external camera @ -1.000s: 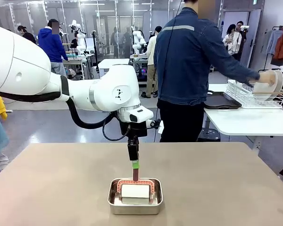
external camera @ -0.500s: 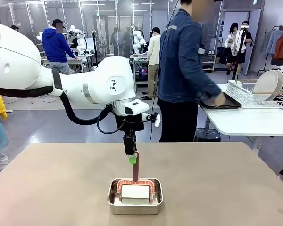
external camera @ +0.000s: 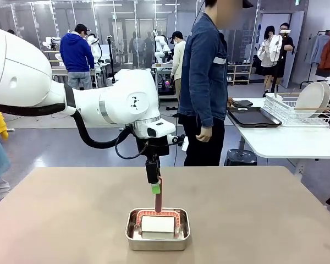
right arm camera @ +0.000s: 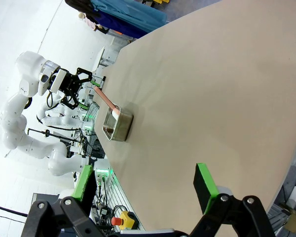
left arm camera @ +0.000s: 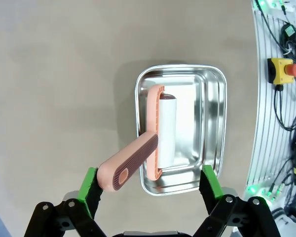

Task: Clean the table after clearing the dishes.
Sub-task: Place the Lint Roller back on top of the Airtight Container.

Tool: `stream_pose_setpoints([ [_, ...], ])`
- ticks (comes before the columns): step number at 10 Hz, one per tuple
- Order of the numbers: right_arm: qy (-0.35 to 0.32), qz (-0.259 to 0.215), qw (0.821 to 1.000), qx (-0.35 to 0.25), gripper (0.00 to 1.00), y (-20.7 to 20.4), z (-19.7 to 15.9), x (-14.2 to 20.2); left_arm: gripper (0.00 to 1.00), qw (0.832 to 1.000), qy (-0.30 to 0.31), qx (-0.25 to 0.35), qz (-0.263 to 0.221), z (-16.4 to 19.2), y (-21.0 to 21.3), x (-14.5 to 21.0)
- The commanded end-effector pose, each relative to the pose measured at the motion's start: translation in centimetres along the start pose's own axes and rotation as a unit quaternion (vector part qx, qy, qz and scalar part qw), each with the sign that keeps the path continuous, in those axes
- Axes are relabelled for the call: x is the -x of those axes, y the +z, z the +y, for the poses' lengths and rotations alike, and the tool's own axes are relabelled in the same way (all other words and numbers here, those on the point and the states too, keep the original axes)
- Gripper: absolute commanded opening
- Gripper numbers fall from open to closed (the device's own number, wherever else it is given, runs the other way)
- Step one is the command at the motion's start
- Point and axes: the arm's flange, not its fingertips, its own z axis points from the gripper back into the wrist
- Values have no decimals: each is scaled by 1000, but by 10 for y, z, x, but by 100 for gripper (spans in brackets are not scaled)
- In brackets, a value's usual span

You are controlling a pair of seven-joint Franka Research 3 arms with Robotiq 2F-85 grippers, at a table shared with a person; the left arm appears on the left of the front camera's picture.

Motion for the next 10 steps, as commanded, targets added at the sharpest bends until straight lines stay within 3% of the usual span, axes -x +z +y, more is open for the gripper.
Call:
stream_pose_setpoints([
  [1, 2, -6, 1000, -3, 100, -1, 3, 0, 100, 1000, -5, -7, 2, 0, 2, -2],
  [3, 2, -6, 1000, -3, 100, -1, 3, 0, 100, 1000, 0, 0, 0, 0, 0, 0],
  [4, 2, -6, 1000, -3, 100, -1, 3, 0, 100, 1000, 18, -6, -1, 1, 22, 12],
  [7, 2, -6, 1000, -3, 100, -1, 3, 0, 100, 992, 79, 28, -92, 8, 104, 82],
  [10, 2, -6, 1000, -3, 100, -1, 3, 0, 100, 958, 147, 52, -240, 5, 151, 185],
])
